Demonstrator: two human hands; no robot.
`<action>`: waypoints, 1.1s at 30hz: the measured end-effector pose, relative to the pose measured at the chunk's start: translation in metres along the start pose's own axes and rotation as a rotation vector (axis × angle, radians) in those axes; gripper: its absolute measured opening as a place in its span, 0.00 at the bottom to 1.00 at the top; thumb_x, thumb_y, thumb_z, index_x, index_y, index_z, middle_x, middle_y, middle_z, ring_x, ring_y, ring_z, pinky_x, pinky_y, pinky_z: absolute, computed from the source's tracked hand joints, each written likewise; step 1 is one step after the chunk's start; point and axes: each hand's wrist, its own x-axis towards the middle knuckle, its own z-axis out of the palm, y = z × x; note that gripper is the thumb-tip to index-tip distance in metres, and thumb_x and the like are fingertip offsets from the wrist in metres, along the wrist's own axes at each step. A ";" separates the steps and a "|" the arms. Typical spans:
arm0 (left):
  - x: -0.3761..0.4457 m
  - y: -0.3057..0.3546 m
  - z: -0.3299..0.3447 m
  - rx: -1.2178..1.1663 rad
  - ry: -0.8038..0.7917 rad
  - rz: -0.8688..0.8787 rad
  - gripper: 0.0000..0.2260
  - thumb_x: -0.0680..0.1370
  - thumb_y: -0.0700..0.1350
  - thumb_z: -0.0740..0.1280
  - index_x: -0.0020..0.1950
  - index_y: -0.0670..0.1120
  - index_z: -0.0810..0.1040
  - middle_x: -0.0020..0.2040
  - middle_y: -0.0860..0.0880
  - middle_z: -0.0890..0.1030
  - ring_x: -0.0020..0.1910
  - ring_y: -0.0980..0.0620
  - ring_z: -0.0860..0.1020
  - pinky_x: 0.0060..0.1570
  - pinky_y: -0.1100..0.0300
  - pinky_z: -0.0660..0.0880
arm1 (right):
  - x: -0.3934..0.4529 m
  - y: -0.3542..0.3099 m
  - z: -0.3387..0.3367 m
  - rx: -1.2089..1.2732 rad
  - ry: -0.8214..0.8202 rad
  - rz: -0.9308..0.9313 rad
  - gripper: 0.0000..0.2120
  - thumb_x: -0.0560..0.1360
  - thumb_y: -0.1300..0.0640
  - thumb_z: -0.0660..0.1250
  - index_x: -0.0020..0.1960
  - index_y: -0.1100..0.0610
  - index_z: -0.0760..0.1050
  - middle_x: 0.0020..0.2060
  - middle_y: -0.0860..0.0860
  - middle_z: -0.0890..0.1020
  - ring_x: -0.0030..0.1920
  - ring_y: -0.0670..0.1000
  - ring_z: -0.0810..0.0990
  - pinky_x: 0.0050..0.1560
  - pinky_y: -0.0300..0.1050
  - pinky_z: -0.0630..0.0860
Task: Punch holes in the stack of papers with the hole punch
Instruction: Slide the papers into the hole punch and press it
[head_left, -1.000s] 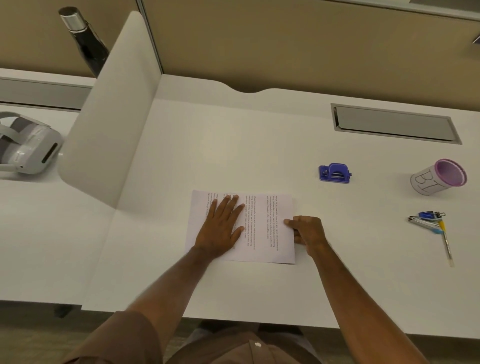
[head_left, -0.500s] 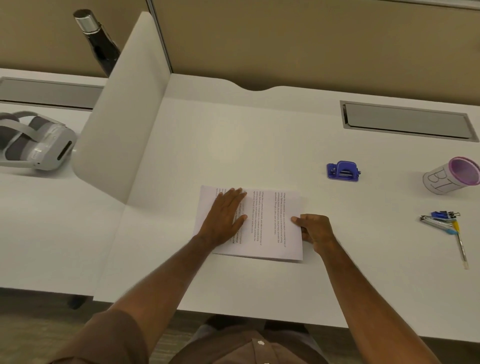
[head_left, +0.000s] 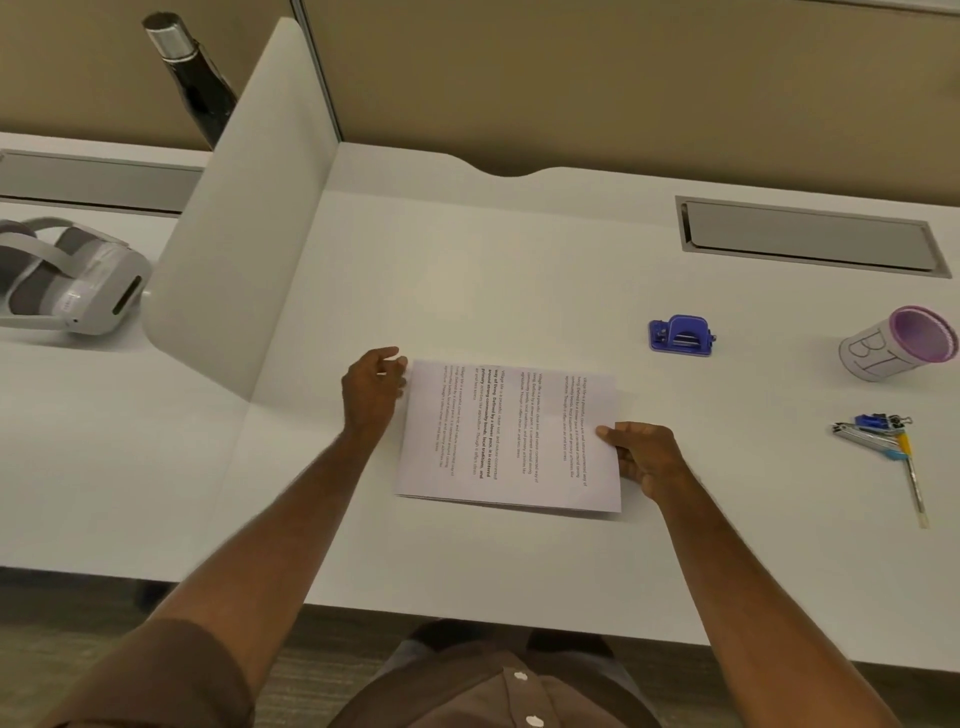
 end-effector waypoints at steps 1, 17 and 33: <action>0.000 0.001 0.000 -0.039 -0.014 -0.055 0.13 0.80 0.41 0.68 0.63 0.37 0.79 0.50 0.38 0.84 0.42 0.43 0.83 0.47 0.46 0.82 | 0.001 0.000 -0.001 -0.001 -0.002 0.002 0.07 0.74 0.63 0.73 0.50 0.64 0.81 0.48 0.62 0.85 0.46 0.62 0.85 0.48 0.56 0.83; -0.017 -0.007 0.012 -0.075 -0.425 -0.378 0.12 0.76 0.45 0.74 0.48 0.36 0.81 0.52 0.37 0.86 0.47 0.41 0.85 0.50 0.47 0.83 | -0.001 -0.010 -0.023 0.015 0.013 -0.017 0.11 0.74 0.61 0.73 0.55 0.64 0.80 0.47 0.60 0.86 0.42 0.59 0.86 0.37 0.48 0.82; -0.030 0.011 0.065 0.033 -0.418 -0.316 0.15 0.76 0.43 0.74 0.34 0.41 0.73 0.35 0.45 0.81 0.32 0.49 0.78 0.30 0.63 0.73 | -0.001 -0.022 -0.072 0.024 0.075 -0.009 0.06 0.73 0.63 0.74 0.48 0.63 0.80 0.43 0.58 0.86 0.39 0.55 0.86 0.34 0.45 0.82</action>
